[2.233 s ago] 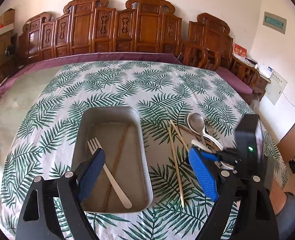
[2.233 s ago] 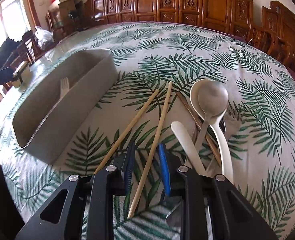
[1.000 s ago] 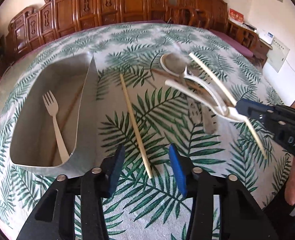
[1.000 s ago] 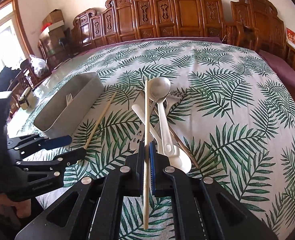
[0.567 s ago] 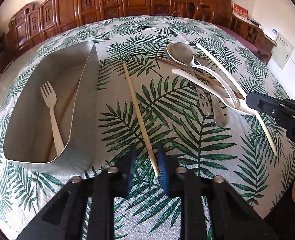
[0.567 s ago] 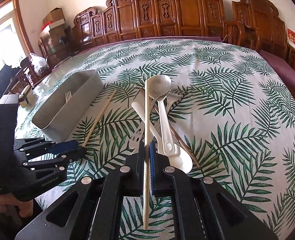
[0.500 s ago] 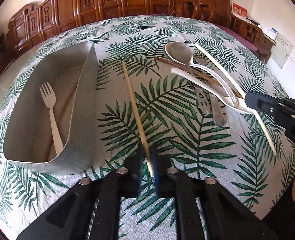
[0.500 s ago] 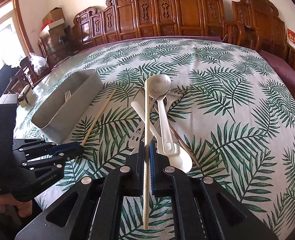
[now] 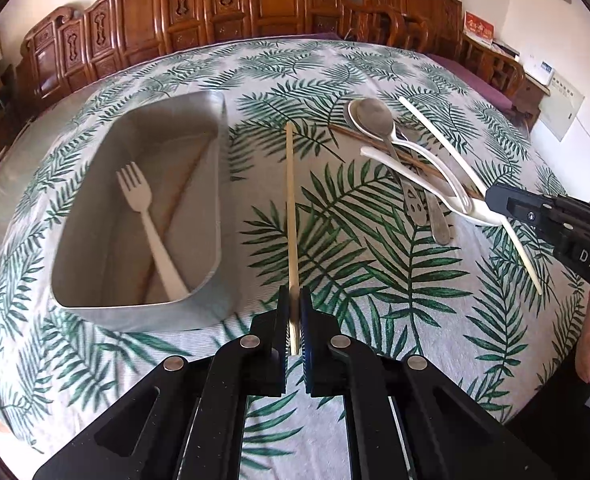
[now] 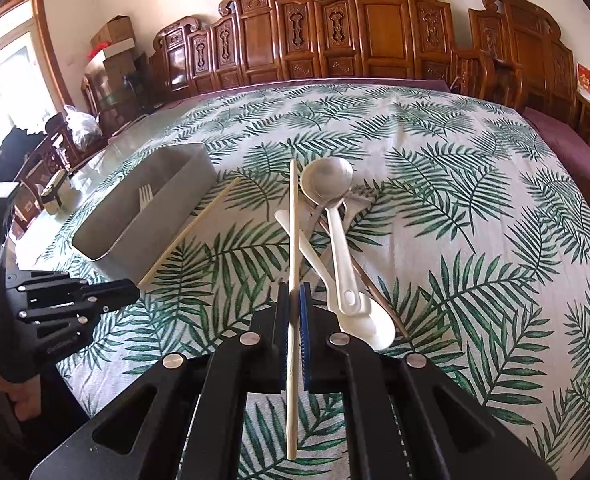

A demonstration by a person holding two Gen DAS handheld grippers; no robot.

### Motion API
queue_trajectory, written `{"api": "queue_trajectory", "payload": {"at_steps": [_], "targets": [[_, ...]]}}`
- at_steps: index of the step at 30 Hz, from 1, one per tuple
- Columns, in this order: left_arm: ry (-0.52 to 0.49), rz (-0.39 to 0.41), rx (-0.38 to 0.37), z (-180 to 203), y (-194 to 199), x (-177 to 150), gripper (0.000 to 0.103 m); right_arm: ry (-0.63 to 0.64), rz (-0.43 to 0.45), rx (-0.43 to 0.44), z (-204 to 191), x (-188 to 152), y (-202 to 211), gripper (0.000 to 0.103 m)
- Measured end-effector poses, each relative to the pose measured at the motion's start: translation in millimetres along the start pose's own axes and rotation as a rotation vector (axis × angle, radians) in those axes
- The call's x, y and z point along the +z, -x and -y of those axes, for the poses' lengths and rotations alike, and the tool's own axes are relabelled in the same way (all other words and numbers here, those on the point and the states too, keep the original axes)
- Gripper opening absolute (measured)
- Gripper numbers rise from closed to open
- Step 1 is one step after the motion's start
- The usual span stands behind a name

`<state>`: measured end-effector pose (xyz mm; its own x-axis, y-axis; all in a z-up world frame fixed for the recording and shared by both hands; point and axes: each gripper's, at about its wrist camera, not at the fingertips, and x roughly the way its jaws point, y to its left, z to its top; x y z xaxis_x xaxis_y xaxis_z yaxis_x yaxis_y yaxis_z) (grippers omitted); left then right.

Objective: Organize utensils

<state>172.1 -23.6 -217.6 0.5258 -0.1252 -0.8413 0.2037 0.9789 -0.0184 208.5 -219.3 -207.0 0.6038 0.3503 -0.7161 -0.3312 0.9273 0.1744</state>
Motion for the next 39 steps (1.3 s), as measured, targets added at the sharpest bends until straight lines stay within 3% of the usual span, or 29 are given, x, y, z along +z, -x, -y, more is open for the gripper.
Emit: {"api": "queue_trajectory", "payload": {"at_steps": [10, 18, 24, 29, 34, 39], "targets": [[-0.032, 0.061, -0.019, -8, 48, 11, 0.004, 0.045, 0.047, 0.025, -27, 20, 17, 0.006], [-0.037, 0.104, -0.004, -40, 76, 30, 0.004, 0.074, 0.069, 0.036, -52, 37, 25, 0.006], [-0.018, 0.081, 0.018, -75, 66, 34, 0.004, 0.104, 0.062, 0.033, -70, 47, 20, 0.006], [0.006, 0.005, 0.020, -99, 40, 37, 0.004, 0.121, 0.048, 0.029, -81, 52, 11, 0.006], [0.032, -0.060, -0.003, -114, 19, 39, 0.004, 0.132, 0.034, 0.024, -86, 55, 5, 0.006], [0.042, -0.064, 0.002, -119, 14, 40, 0.004, 0.135, 0.029, 0.026, -90, 58, 1, 0.006]]}}
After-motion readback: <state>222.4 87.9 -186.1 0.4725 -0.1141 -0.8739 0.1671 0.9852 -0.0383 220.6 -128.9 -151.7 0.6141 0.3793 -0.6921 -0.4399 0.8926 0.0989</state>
